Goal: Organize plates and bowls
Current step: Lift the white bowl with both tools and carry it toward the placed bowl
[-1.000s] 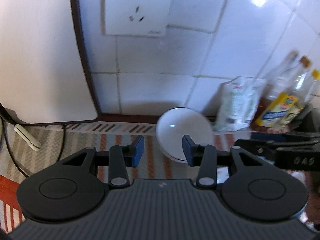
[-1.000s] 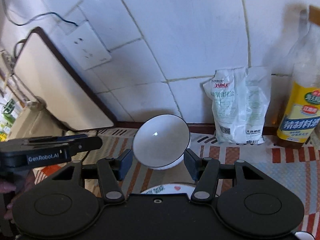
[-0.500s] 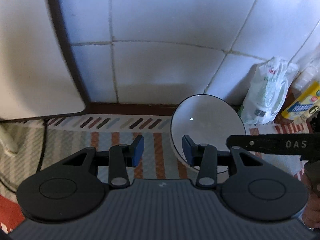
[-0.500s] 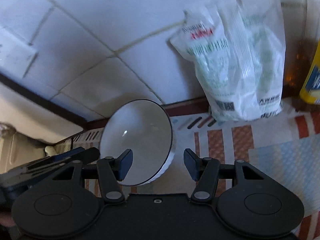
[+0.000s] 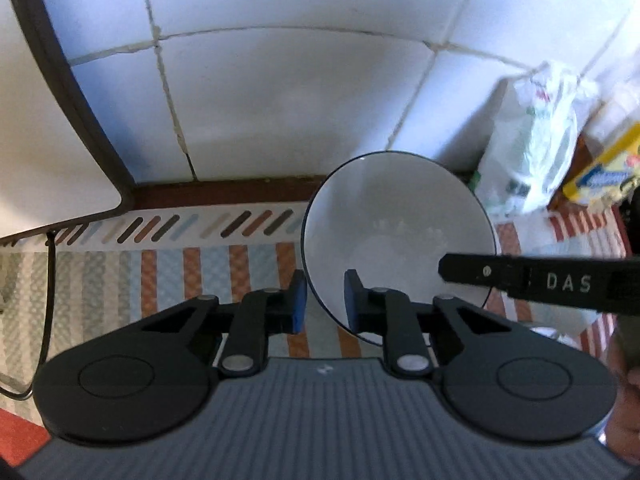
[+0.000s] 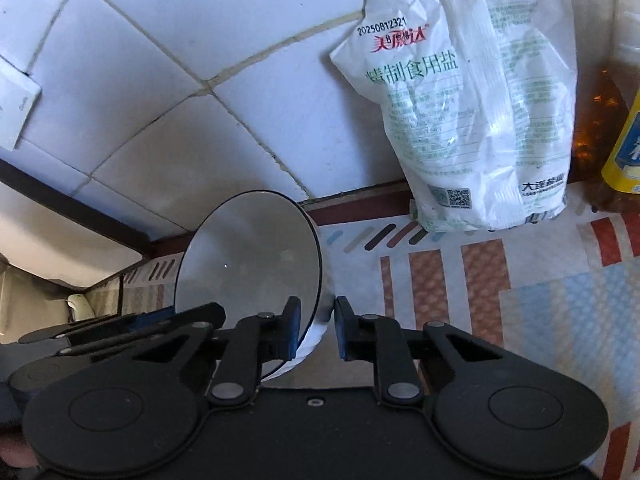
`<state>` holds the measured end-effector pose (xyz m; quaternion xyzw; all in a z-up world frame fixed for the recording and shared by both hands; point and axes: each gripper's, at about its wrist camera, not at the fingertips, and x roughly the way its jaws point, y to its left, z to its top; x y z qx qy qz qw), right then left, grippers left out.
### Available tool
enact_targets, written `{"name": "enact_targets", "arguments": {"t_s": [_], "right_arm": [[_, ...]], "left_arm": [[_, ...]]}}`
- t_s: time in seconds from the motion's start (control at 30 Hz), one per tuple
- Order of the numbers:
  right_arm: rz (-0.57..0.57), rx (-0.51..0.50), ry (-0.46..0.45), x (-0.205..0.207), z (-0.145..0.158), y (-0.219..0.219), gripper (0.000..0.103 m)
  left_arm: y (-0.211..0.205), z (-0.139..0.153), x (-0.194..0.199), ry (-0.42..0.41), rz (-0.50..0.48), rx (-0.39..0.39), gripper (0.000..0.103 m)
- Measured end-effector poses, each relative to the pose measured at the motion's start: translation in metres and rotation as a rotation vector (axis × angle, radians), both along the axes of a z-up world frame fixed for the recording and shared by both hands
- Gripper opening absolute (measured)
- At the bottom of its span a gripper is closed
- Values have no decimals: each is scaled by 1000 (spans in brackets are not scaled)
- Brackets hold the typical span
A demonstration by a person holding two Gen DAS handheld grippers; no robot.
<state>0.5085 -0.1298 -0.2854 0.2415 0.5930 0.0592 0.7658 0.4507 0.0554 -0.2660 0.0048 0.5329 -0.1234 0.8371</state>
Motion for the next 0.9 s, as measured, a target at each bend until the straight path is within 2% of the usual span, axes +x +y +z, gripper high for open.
{"name": "enact_targets", "arguments": {"t_s": [0.13, 0.23, 0.37, 0.6, 0.9], "right_arm": [[6, -4, -11, -9, 11, -6, 22], [4, 5, -13, -17, 24, -12, 22], [-34, 11, 13, -30, 44, -16, 22], [-22, 27, 15, -57, 74, -20, 22], [-47, 62, -59, -103, 133, -40, 22]], "left_arm": [[-8, 10, -14, -18, -32, 38, 17], [-13, 23, -22, 12, -23, 39, 17], [-19, 42, -37, 2, -10, 65, 17], [-20, 86, -62, -24, -13, 63, 17], [-43, 139, -113, -97, -85, 59, 17]]}}
